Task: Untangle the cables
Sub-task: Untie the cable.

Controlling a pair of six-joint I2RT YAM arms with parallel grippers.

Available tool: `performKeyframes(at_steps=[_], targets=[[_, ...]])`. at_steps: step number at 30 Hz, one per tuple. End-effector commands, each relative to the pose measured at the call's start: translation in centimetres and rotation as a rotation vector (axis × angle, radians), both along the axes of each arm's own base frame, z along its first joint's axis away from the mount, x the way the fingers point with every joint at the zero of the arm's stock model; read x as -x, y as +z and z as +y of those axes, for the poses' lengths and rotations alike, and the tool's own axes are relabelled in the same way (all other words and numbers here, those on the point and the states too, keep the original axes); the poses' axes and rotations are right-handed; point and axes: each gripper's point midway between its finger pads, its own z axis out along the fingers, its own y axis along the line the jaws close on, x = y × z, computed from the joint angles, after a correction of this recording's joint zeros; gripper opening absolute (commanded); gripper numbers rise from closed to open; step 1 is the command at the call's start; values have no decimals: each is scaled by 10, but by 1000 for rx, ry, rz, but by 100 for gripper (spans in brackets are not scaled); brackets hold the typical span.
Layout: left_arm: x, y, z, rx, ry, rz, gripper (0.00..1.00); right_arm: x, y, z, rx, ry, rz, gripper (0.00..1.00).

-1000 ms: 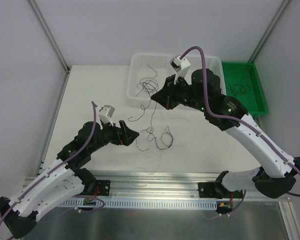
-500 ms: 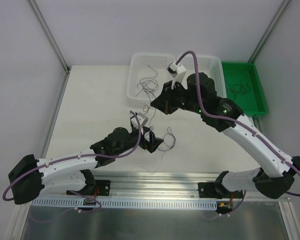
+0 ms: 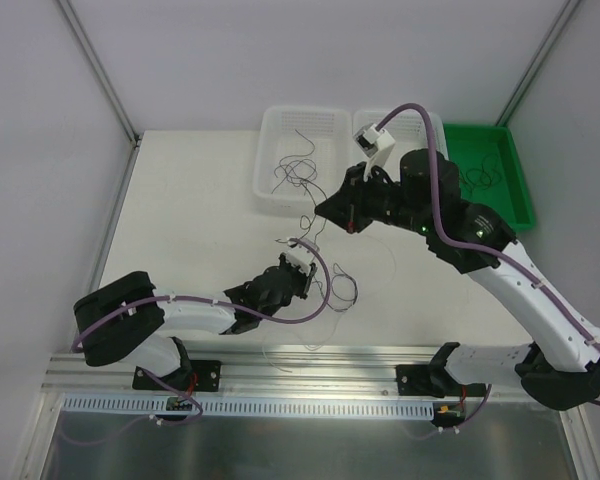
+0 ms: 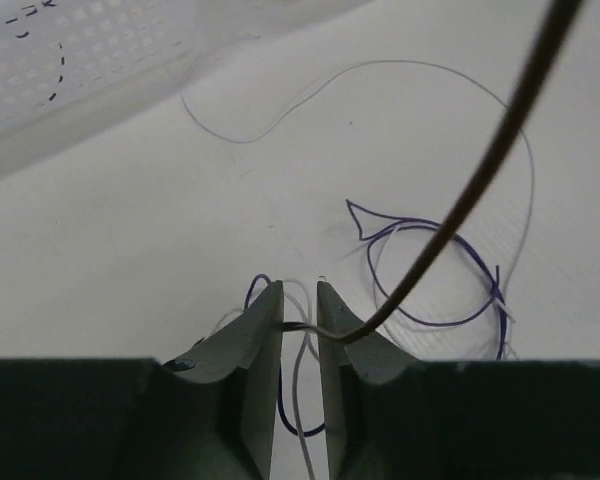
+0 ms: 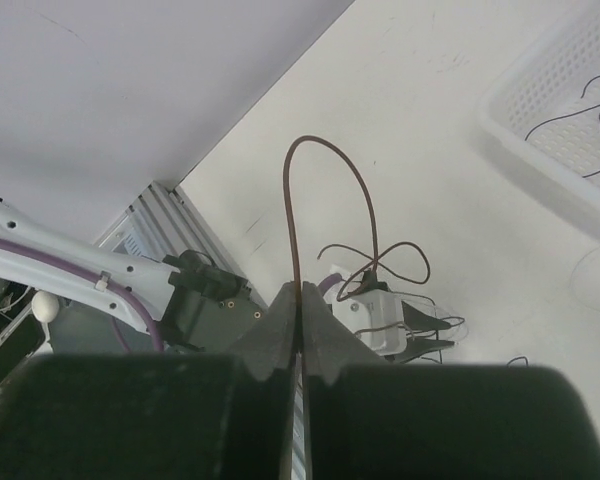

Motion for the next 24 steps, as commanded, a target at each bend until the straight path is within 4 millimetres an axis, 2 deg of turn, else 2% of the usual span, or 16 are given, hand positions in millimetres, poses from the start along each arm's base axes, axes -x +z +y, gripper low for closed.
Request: performKeyframes(at_steps=[1, 3, 9, 11, 17, 20, 24], targets=[[-12, 6, 9, 40, 104, -51, 19, 3, 39, -25, -40, -37, -78, 1], [-11, -5, 16, 23, 124, -36, 15, -2, 49, -39, -37, -77, -107, 1], [-13, -26, 41, -47, 225, 0, 13, -10, 90, -94, -28, -225, -184, 1], [-15, -28, 48, -54, 269, 8, 13, -9, 103, -113, -32, -285, -206, 1], [-16, -48, 68, -97, 351, 79, 15, -12, 123, -169, 17, -489, -309, 1], [-16, -57, 71, -102, 359, 118, 17, -8, 134, -187, 1, -561, -345, 1], [-17, -62, 72, -100, 371, 141, 17, 1, 152, -196, -43, -586, -389, 1]])
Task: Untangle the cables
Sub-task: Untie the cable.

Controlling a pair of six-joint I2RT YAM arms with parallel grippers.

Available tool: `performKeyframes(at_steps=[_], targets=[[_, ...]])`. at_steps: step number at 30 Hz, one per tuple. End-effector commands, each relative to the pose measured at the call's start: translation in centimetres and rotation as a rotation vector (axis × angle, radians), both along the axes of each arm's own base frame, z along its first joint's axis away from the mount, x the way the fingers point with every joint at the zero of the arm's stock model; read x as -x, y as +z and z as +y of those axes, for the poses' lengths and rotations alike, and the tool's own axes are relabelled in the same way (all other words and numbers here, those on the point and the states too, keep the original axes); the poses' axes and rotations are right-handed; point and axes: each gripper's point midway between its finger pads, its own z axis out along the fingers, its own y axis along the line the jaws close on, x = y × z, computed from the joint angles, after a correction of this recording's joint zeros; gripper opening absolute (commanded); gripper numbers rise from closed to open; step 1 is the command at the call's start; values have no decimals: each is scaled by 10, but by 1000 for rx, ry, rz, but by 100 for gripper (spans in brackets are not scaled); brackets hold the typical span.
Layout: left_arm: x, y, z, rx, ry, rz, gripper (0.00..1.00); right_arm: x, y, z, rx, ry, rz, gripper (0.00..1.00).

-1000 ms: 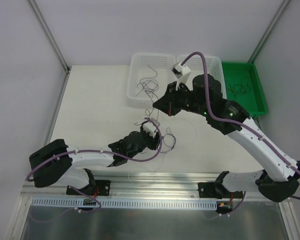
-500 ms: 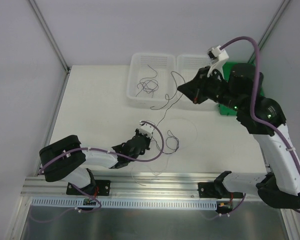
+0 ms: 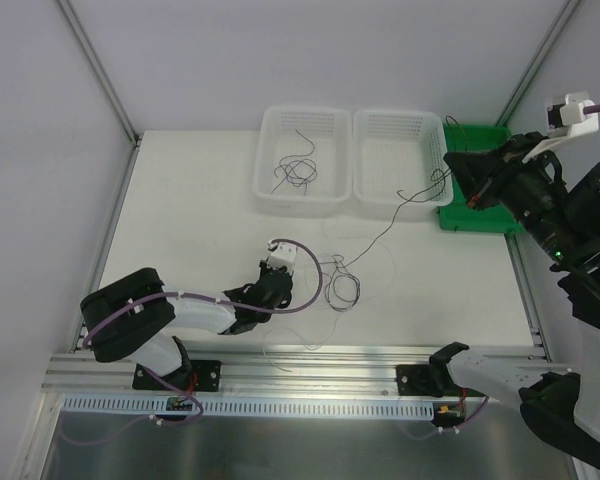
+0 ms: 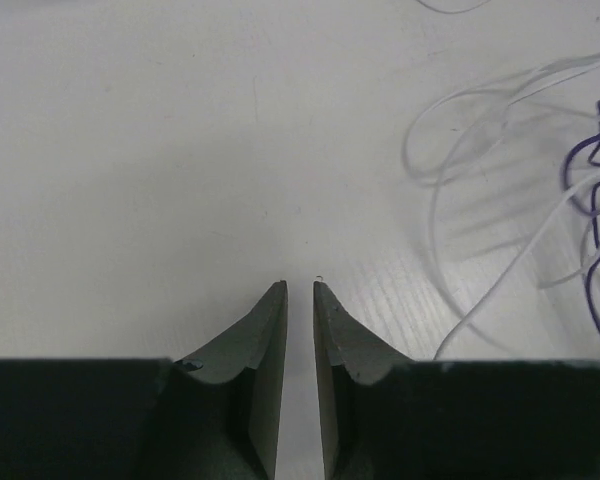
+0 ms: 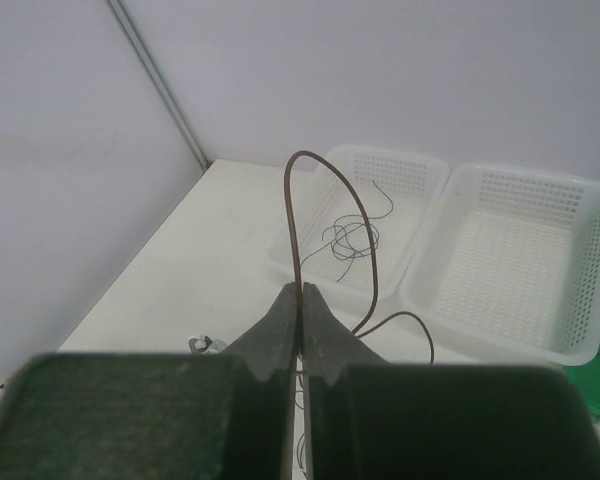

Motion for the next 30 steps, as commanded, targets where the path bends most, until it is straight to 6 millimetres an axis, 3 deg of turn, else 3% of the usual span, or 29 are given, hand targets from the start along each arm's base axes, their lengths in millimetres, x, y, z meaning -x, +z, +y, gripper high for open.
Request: performKeyframes(at_steps=[1, 4, 6, 9, 10, 13, 16, 20, 25, 30], targets=[[-4, -2, 0, 44, 52, 26, 17, 3, 19, -18, -11, -75, -63, 1], [-3, -2, 0, 84, 60, 53, 20, 10, 27, -19, -48, -61, -100, 1], [0, 5, -6, 130, 34, 62, 27, 9, 26, -15, -57, -45, -97, 1], [10, 27, -25, 232, -65, 80, 53, -1, 5, -3, -40, -19, -41, 1], [14, 42, -32, 288, -97, 75, 67, -5, -9, 4, -35, 0, -5, 1], [28, 65, -54, 383, -219, 99, 84, -11, -23, 15, -64, 27, 34, 1], [39, 80, -78, 422, -342, 110, 94, -12, -39, 33, -82, 102, 87, 1], [44, 87, -109, 403, -458, 106, 96, -13, -44, 46, -108, 153, 117, 1], [27, 63, -126, 347, -410, 135, 95, -11, -41, 47, -106, 167, 112, 1], [11, 39, -106, 309, -228, 165, 95, -14, -47, 35, -32, 114, 95, 1]])
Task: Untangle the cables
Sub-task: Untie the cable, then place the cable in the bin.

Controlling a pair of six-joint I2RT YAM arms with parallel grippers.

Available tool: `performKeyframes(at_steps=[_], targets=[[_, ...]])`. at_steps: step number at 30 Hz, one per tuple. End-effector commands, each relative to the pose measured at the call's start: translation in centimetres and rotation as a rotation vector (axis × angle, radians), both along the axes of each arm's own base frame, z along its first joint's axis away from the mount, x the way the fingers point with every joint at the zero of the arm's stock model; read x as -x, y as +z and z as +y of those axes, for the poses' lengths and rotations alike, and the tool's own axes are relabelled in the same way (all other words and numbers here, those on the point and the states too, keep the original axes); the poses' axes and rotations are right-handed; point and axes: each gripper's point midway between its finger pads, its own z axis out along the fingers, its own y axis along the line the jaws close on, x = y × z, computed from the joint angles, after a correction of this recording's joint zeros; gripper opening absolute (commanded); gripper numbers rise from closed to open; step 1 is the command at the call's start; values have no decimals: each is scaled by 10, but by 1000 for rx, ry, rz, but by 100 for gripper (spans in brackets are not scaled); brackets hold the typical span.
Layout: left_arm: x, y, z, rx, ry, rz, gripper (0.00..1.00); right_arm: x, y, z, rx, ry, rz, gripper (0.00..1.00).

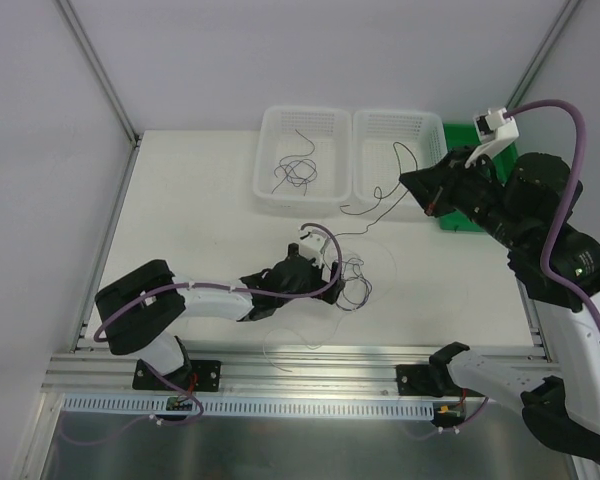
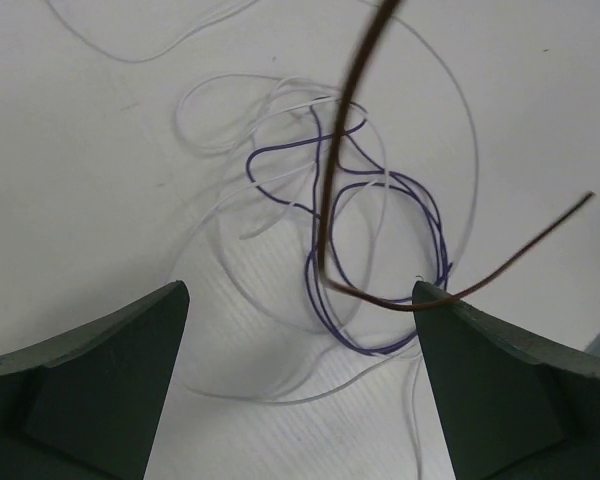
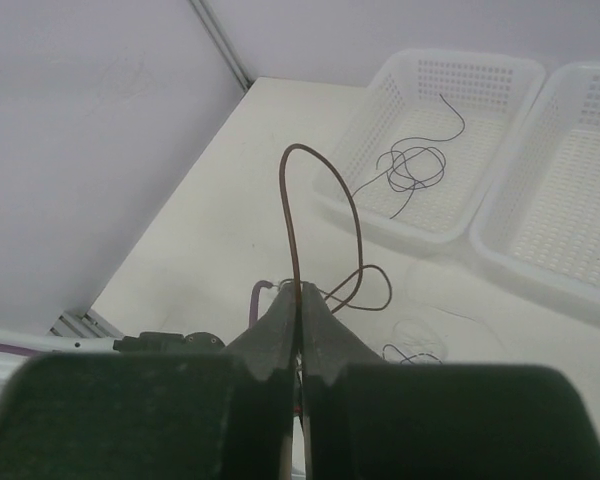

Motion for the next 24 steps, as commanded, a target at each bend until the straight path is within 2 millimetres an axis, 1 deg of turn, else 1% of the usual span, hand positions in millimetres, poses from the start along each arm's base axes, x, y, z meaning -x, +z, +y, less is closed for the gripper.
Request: performKeyframes(at_steps=[1, 2, 3, 4, 6, 7, 8, 9, 10, 11, 12, 13, 14, 15, 16, 17, 18, 19, 20, 21, 22, 23, 24], targets=[[-18, 9, 12, 22, 164, 8, 95, 0, 24, -17, 13, -66, -97, 1], [-18, 8, 18, 13, 189, 24, 95, -2, 24, -21, 21, -88, -98, 1], [-22, 7, 27, 6, 225, 38, 96, -7, 24, -30, 55, -134, -117, 1], [-20, 7, 39, -4, 263, 78, 96, -13, 25, -39, 87, -186, -134, 1], [-20, 10, 51, 1, 284, 131, 96, -16, 31, -49, 106, -238, -156, 1], [-24, 14, 66, 3, 321, 176, 96, -22, 33, -58, 138, -289, -172, 1], [-17, 16, 64, 24, 275, 230, 96, -23, 40, -64, 139, -317, -191, 1], [-18, 24, 70, 46, 274, 255, 96, -25, 44, -68, 154, -341, -202, 1], [-22, 26, 81, 44, 288, 295, 97, -28, 48, -78, 178, -391, -218, 1], [-22, 30, 87, 45, 283, 313, 97, -30, 55, -84, 187, -420, -234, 1], [-19, 35, 89, 52, 260, 336, 98, -33, 57, -89, 202, -449, -243, 1], [-28, 53, 99, 73, 274, 314, 98, -35, 60, -101, 221, -515, -249, 1], [-24, 53, 110, 39, 278, 338, 99, -38, 66, -108, 249, -553, -276, 1], [-22, 67, 114, 56, 265, 328, 99, -42, 68, -122, 273, -633, -279, 1], [-32, 81, 126, 59, 292, 301, 99, -45, 68, -130, 306, -677, -287, 1], [-24, 90, 131, 68, 263, 319, 99, -50, 71, -144, 352, -768, -316, 1], [-26, 96, 141, 64, 281, 311, 99, -51, 82, -148, 354, -786, -358, 1], [-25, 109, 144, 73, 255, 296, 99, -59, 73, -160, 398, -857, -344, 1], [-29, 116, 156, 81, 281, 289, 99, -62, 84, -166, 373, -902, -385, 1], [-22, 119, 166, 69, 284, 294, 99, -69, 82, -171, 406, -925, -387, 1], [-21, 125, 172, 56, 272, 273, 99, -74, 83, -185, 416, -976, -385, 1], [-22, 125, 184, 47, 296, 270, 99, -79, 86, -192, 407, -1005, -393, 1], [-18, 128, 192, 42, 300, 257, 99, -85, 86, -194, 403, -1002, -391, 1]])
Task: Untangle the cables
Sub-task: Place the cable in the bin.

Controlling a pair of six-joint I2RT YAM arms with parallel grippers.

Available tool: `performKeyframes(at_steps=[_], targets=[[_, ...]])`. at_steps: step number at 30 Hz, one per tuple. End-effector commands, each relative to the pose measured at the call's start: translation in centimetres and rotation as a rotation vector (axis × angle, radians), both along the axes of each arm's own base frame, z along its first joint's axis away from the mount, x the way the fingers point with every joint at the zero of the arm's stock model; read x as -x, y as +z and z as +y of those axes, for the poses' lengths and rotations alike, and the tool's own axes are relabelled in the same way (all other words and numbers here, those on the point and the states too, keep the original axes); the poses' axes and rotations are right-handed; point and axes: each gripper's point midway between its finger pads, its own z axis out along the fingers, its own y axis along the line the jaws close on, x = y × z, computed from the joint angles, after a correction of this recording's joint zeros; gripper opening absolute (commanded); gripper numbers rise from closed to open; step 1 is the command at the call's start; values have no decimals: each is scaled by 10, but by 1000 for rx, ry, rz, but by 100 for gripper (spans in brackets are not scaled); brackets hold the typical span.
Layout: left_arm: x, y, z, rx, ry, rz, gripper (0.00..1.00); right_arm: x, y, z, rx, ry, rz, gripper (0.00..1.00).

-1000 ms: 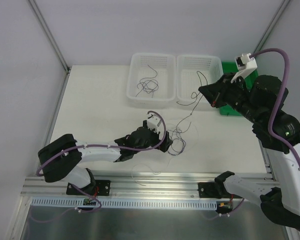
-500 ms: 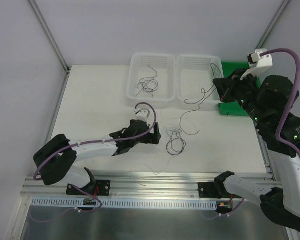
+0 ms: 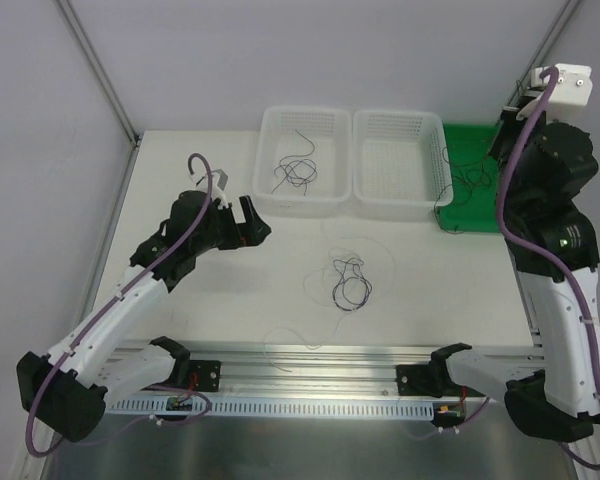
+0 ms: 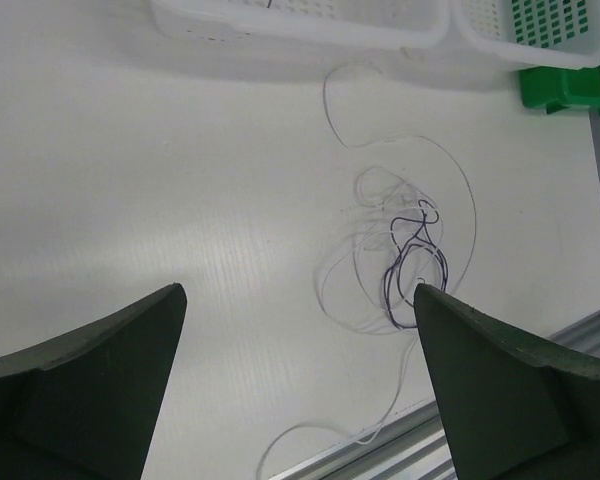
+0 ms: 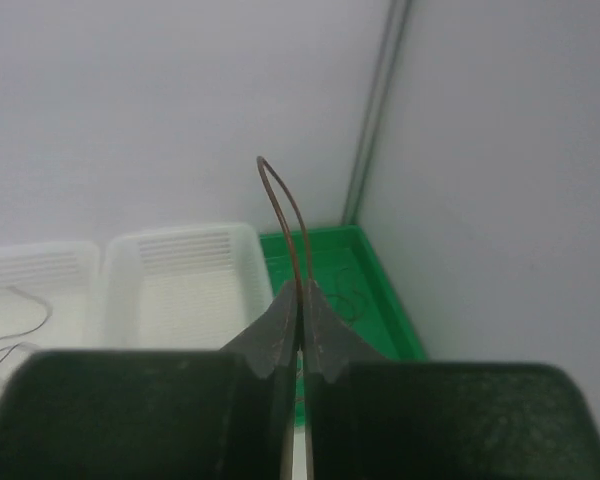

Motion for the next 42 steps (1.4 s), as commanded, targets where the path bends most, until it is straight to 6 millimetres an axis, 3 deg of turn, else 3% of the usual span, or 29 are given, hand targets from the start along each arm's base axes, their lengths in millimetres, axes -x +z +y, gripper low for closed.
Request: performKeyframes(at_steps=[1, 3, 4, 7, 10, 14, 15, 18, 21, 22, 24, 25, 29, 31, 32, 36, 40, 42], targets=[[28, -8, 24, -83, -71, 45, 99, -20, 26, -45, -5, -184, -106, 1], [31, -12, 37, -100, -53, 37, 99, -33, 23, -56, -22, -208, -102, 1], [33, -22, 42, -127, -58, 47, 99, -47, 15, -68, -35, -239, -83, 1], [37, -42, 57, -178, -33, 63, 99, -67, 9, -91, -65, -278, -81, 1], [42, -52, 61, -183, -36, 86, 99, -94, -2, -120, -93, -330, -64, 1], [42, -53, 67, -206, -17, 74, 99, -129, -16, -151, -56, -388, -32, 1], [40, -52, 71, -217, -2, 65, 99, -146, -29, -158, -53, -395, -7, 1], [40, -53, 74, -223, 14, 68, 99, -168, -49, -178, -68, -405, 36, 1], [39, -56, 77, -235, 25, 76, 99, -204, -88, -186, -88, -355, 105, 2], [38, -57, 78, -238, 30, 78, 99, -218, -110, -190, -114, -345, 138, 2], [37, -61, 79, -245, 36, 93, 99, -236, -133, -184, -154, -272, 168, 2], [37, -62, 79, -248, 38, 97, 99, -249, -157, -187, -209, -254, 196, 2], [35, -67, 80, -258, 38, 117, 99, -275, -216, -179, -319, -179, 277, 3], [34, -70, 81, -262, 41, 127, 99, -280, -241, -182, -364, -196, 314, 3], [34, -70, 81, -261, 43, 129, 99, -285, -269, -185, -389, -207, 361, 5], [34, -73, 82, -265, 42, 140, 99, -283, -338, -197, -478, -255, 484, 7], [34, -74, 83, -265, 44, 144, 99, -273, -378, -192, -541, -253, 583, 8], [34, -72, 82, -260, 41, 139, 99, -268, -380, -186, -571, -227, 599, 13]])
